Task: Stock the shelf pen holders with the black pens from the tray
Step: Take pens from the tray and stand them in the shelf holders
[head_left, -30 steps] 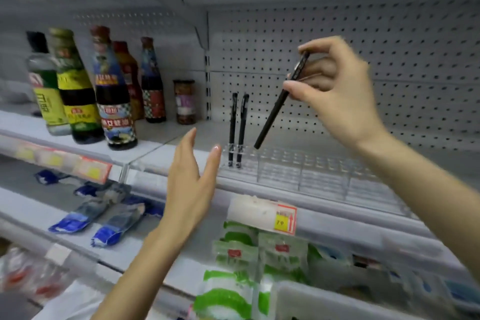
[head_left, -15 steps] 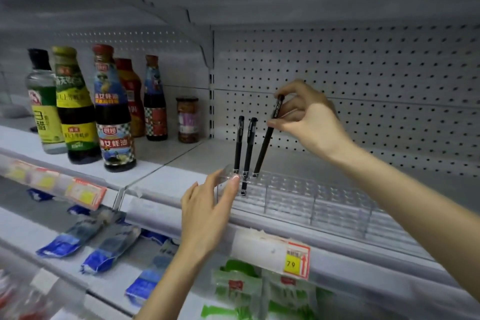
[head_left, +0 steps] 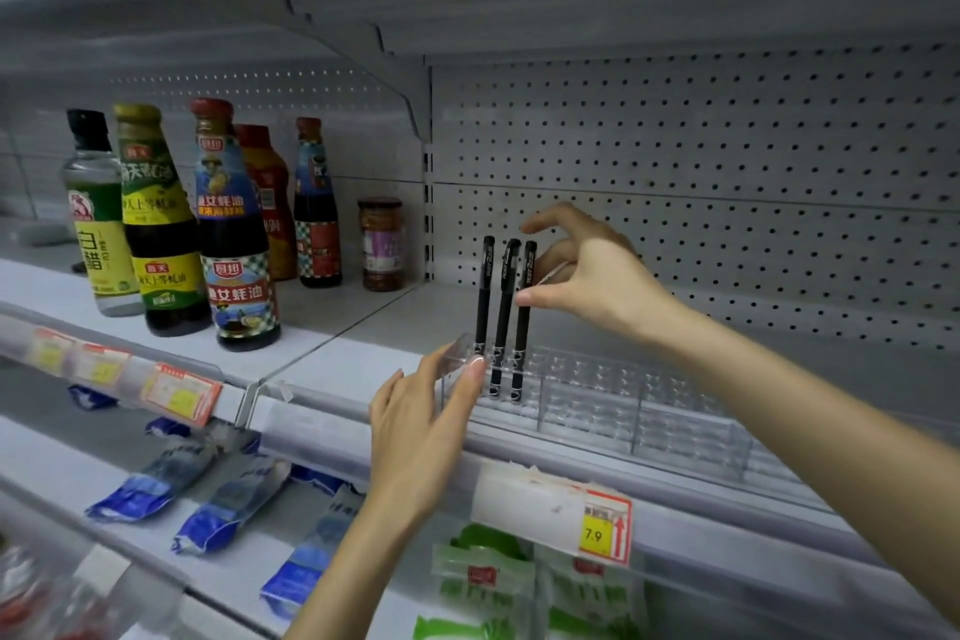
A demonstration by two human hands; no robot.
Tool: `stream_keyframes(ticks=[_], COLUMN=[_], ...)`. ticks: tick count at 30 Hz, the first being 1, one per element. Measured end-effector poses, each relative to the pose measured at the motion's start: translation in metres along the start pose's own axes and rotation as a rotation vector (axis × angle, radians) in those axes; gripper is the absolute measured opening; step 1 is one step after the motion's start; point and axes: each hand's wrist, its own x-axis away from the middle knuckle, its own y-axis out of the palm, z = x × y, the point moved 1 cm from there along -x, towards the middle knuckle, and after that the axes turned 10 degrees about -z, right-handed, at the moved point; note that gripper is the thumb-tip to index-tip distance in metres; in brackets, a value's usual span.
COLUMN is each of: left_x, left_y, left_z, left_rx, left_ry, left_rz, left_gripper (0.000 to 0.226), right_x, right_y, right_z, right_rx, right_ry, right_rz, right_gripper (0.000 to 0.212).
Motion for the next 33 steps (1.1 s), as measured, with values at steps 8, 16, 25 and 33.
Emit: stream_keyframes(ticks=[8, 16, 25, 33], left_x=[0.002, 0.039, 0.173, 0.22], left_y=[-0.003, -0.01, 0.066, 0.119], left_z=[0.005, 0.006, -0.035, -0.078], left_rx=[0.019, -0.087, 0.021, -0.09], left_ry=[-0.021, 0.236, 0.129, -0.112], left_rz=[-0.023, 0.159, -0.121, -0.436], left_gripper=[0.084, 0.058, 0.049, 0.072], right_x=[0.006, 0.056, 0.224, 0.32], right_y=[0.003, -0.013, 0.031, 0.105], right_z=[0.006, -0.007, 0.016, 0.13], right_rx=[0.02, 0.089, -0.174, -0.058], right_ry=[0.026, -0.006, -0.036, 0.388], right_rz=[-0.012, 0.071, -0.146, -0.426], right_gripper=[0.056, 0.053, 0.048, 0.04])
